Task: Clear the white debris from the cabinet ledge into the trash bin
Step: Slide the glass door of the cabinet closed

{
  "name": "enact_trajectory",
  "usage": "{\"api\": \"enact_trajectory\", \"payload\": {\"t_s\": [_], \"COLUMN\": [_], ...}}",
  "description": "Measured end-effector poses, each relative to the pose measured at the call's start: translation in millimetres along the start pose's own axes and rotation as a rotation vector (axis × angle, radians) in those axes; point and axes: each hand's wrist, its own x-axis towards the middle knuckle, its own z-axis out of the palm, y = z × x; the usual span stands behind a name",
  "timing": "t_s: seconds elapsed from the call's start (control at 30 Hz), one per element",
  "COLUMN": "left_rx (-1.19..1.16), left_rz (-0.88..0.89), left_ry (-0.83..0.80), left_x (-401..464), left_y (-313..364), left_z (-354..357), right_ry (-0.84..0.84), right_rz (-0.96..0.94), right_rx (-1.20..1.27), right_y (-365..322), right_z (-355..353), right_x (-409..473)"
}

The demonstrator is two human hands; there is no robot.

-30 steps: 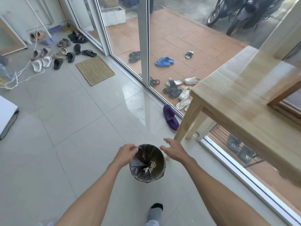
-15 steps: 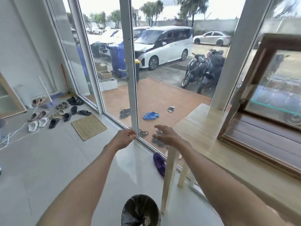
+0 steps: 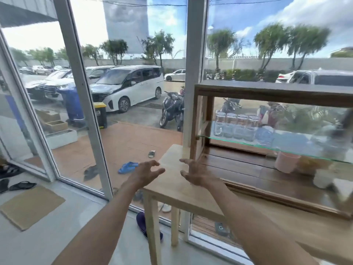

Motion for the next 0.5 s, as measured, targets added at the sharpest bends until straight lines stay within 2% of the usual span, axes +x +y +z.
{"api": "enact_trajectory", "payload": {"t_s": [0.33, 0.5], "left_rx": [0.063, 0.12], "left_rz": [0.365, 0.474], "left_ry": [-0.158, -0.102], "left_x": [18, 14], "left_y": [135, 172], "left_z": [92, 132], "right_ry": [0.113, 0.15], "right_rz": [0.298, 0.446], "right_rx": [0.067, 0.124], "right_y": [112, 158], "right_z": [-75, -97], "right_x": [-81, -122]}}
